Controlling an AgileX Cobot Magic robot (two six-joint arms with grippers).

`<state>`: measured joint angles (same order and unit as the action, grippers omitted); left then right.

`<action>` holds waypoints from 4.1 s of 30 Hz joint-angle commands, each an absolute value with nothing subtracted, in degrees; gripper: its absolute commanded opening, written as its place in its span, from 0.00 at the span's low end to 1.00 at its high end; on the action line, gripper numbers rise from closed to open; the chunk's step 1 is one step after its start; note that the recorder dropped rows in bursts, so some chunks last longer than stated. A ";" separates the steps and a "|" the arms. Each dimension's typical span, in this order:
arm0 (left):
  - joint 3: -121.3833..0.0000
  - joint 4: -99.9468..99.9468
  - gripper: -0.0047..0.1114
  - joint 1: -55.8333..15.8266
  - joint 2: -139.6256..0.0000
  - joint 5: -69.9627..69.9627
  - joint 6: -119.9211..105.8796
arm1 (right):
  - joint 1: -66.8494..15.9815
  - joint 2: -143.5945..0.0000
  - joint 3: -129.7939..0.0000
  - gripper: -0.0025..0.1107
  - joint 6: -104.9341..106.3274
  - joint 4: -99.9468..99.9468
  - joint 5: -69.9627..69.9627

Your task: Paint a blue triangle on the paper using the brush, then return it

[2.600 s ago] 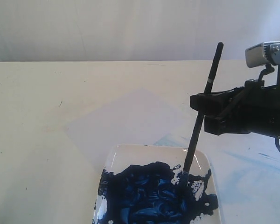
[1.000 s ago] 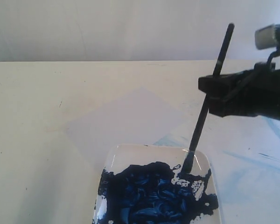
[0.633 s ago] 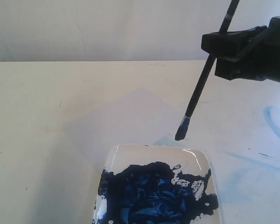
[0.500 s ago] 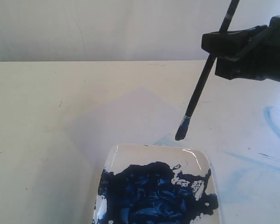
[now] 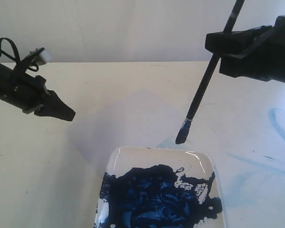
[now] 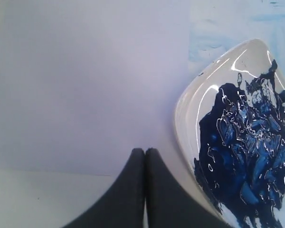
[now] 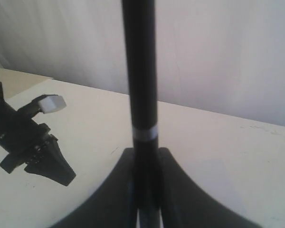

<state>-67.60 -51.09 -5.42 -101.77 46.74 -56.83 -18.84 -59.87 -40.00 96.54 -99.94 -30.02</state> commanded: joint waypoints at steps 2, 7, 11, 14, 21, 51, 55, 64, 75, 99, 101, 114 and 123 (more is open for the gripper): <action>-68.78 -56.85 0.04 -5.36 -107.21 47.09 -62.12 | -18.93 -60.48 -40.67 0.02 97.52 -99.95 -28.96; -68.78 -57.80 0.04 -5.36 -110.89 42.31 -63.17 | -18.93 -62.88 -40.67 0.02 97.41 -99.95 -31.27; -68.78 -58.04 0.04 -5.36 -113.34 40.12 -64.73 | -18.93 -64.41 -40.67 0.02 97.41 -99.95 -34.70; -68.78 -58.87 0.04 -5.36 -114.78 39.43 -66.49 | -18.93 -65.25 -40.67 0.02 97.41 -99.95 -34.94; -68.78 -62.09 0.04 -5.36 -116.38 37.08 -69.45 | -18.93 -67.07 -42.83 0.02 97.53 -99.95 -34.65; -68.78 -61.65 0.04 -5.36 -118.75 35.67 -69.45 | -25.73 -104.61 -74.53 0.02 119.76 -99.95 -42.19; -68.78 -61.65 0.04 -5.36 -118.75 35.67 -69.45 | -27.21 -108.64 -79.94 0.02 119.76 -99.95 -42.19; -68.78 -61.65 0.04 -5.36 -118.75 35.67 -69.45 | -31.14 -113.01 -89.14 0.02 104.50 -99.95 -29.12; -68.78 -61.65 0.04 -5.36 -118.75 35.67 -69.45 | -33.65 -117.74 -93.58 0.02 103.04 -99.95 -31.83; -68.78 -61.65 0.04 -5.36 -118.75 35.56 -69.45 | -33.65 -119.55 -93.88 0.02 102.49 -99.95 -29.11; -68.78 -61.65 0.04 -5.36 -118.75 35.56 -69.45 | -33.65 -119.55 -93.88 0.02 102.49 -99.95 -29.03; -68.78 -61.65 0.04 -5.36 -118.75 35.56 -69.45 | -33.65 -121.00 -93.88 0.02 101.43 -99.95 -26.61; -68.78 -61.65 0.04 -5.36 -118.75 35.45 -69.45 | -33.65 -121.00 -93.88 0.02 101.43 -99.95 -22.18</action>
